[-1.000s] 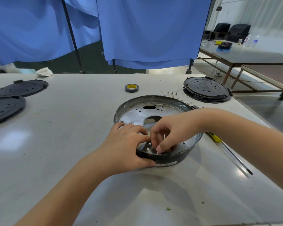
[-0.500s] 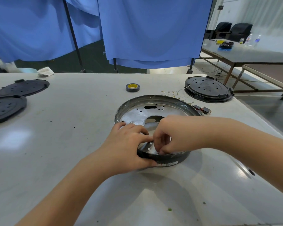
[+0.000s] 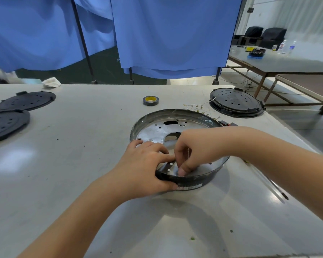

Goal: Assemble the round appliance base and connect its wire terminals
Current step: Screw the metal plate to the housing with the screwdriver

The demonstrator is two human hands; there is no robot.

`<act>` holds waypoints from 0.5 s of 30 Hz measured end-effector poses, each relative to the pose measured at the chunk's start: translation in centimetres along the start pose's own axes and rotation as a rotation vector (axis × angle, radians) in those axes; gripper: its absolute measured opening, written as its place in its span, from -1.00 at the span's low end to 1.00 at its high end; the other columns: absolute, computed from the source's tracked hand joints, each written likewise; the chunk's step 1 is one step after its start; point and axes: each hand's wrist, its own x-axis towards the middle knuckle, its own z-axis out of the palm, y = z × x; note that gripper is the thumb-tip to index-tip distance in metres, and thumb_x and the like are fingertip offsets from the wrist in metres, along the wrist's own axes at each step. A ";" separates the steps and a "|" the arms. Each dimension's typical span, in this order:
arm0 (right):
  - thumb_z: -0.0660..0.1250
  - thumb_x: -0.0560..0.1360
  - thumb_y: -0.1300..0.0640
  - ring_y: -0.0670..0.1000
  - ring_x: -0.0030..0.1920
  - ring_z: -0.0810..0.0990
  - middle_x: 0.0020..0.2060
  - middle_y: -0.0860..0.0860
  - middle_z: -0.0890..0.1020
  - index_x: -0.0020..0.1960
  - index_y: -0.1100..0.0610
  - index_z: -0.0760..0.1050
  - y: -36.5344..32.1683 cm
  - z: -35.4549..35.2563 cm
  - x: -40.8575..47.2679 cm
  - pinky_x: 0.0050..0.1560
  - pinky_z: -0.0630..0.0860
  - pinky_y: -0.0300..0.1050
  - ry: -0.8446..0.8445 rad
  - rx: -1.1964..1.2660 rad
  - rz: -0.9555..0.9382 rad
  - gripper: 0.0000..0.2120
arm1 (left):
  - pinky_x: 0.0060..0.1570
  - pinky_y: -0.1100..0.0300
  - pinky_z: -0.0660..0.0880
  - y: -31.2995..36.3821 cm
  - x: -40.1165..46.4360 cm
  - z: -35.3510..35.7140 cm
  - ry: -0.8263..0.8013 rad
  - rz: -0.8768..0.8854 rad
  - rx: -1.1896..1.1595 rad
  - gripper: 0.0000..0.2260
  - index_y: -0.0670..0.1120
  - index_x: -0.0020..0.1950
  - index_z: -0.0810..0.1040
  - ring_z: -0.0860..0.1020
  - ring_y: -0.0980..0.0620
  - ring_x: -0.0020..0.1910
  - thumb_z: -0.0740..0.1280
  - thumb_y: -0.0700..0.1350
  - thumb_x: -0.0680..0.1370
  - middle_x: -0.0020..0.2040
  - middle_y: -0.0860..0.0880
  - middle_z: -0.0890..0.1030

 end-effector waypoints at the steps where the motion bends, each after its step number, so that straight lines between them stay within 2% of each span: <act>1: 0.50 0.35 -0.07 -0.19 -0.36 0.57 -0.34 -0.09 0.64 -0.22 -0.01 0.61 0.1 -0.2 0.2 -0.39 0.44 -0.36 -0.031 0.012 0.027 -0.84 | 0.37 0.12 0.07 -0.1 0.0 0.0 -0.001 0.001 0.010 -0.39 0.30 0.31 0.44 0.35 0.21 0.26 0.25 0.45 0.30 0.21 0.26 0.45; 3: 0.51 0.33 -0.11 -0.12 -0.29 0.62 -0.29 -0.03 0.68 -0.21 0.01 0.61 0.2 -0.4 0.7 -0.28 0.50 -0.27 -0.083 0.010 0.076 -0.79 | 0.38 0.13 0.06 -0.1 0.0 0.1 0.000 0.000 0.017 -0.38 0.29 0.33 0.43 0.34 0.21 0.27 0.25 0.45 0.30 0.22 0.26 0.44; 5: 0.51 0.32 -0.13 -0.08 -0.29 0.62 -0.32 -0.03 0.67 -0.21 0.03 0.59 0.2 -0.3 1.1 -0.23 0.53 -0.22 -0.115 -0.001 0.109 -0.76 | 0.37 0.13 0.06 -0.1 0.0 0.1 0.003 -0.002 0.006 -0.37 0.28 0.33 0.44 0.35 0.20 0.26 0.24 0.45 0.29 0.22 0.26 0.45; 9: 0.54 0.29 -0.10 -0.09 -0.39 0.62 -0.46 -0.06 0.63 -0.17 0.12 0.59 0.0 -0.6 2.7 -0.32 0.56 -0.24 -0.207 0.032 0.262 -0.67 | 0.38 0.13 0.05 -0.1 0.1 0.1 -0.001 -0.003 0.003 -0.34 0.28 0.35 0.42 0.34 0.21 0.27 0.22 0.46 0.29 0.23 0.26 0.45; 12: 0.50 0.27 -0.20 -0.06 -0.33 0.60 -0.35 -0.03 0.63 -0.11 0.17 0.59 -0.2 -1.1 3.7 -0.30 0.56 -0.26 -0.304 -0.047 0.364 -0.55 | 0.39 0.12 0.04 -0.2 0.1 0.1 -0.009 -0.002 0.012 -0.36 0.28 0.36 0.41 0.33 0.20 0.29 0.26 0.45 0.31 0.24 0.26 0.44; 15: 0.46 0.29 -0.23 -0.07 -0.33 0.60 -0.34 -0.03 0.63 -0.17 0.14 0.57 -0.1 -1.0 3.8 -0.35 0.53 -0.28 -0.307 -0.085 0.350 -0.57 | 0.39 0.12 0.03 -0.2 0.1 0.1 -0.008 -0.010 0.013 -0.38 0.28 0.36 0.41 0.32 0.20 0.30 0.29 0.43 0.33 0.25 0.26 0.43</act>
